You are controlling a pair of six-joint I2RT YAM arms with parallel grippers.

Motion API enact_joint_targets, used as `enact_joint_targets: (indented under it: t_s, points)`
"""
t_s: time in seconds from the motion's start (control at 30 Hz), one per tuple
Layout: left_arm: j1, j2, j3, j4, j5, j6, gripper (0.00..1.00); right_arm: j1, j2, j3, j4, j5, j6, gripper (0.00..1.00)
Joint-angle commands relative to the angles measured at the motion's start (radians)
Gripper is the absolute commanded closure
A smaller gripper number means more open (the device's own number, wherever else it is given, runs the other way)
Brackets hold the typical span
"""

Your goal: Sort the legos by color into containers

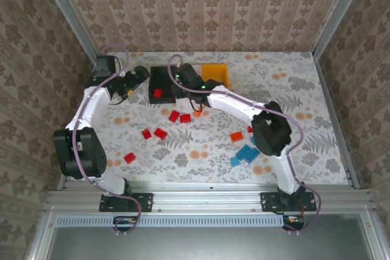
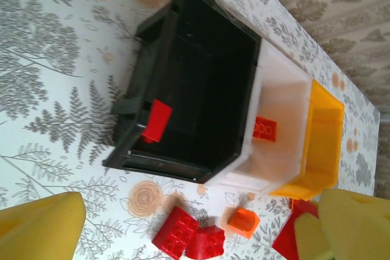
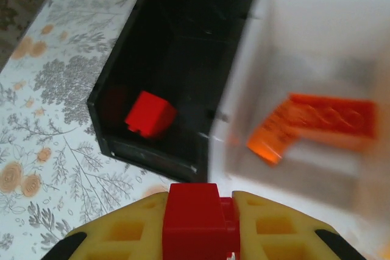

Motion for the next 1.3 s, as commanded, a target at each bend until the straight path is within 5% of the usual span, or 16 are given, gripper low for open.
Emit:
enact_joint_targets:
  t_s: [0.0, 0.27, 0.6, 0.87, 1.0, 1.1, 1.27]
  points:
    - [0.003, 0.006, -0.017, 0.020, 0.036, -0.036, 0.00, 0.017, 0.141, 0.196, -0.047, 0.028, -0.140, 0.77]
    - [0.004, 0.025, -0.021, 0.038, 0.071, -0.053, 0.00, 0.032, 0.418, 0.651, -0.270, 0.062, -0.207, 0.75]
    - [0.004, 0.024, -0.019, 0.044, 0.094, -0.066, 0.00, 0.031, 0.514, 0.789, -0.283, 0.100, -0.220, 0.55]
    - [0.004, 0.017, -0.020, 0.042, 0.088, -0.066, 0.00, 0.031, 0.430, 0.770, -0.310, 0.125, -0.195, 0.52]
    - [0.004, 0.008, -0.026, 0.047, 0.092, -0.074, 0.00, 0.033, 0.247, 0.562, -0.277, 0.159, -0.170, 0.52]
    - [-0.019, -0.001, -0.038, 0.059, 0.097, -0.091, 0.00, 0.028, 0.010, 0.227, -0.142, 0.195, -0.161, 0.52]
    - [-0.178, 0.002, -0.060, 0.093, 0.114, -0.118, 0.00, -0.030, -0.338, -0.304, -0.078, 0.207, -0.061, 0.44]
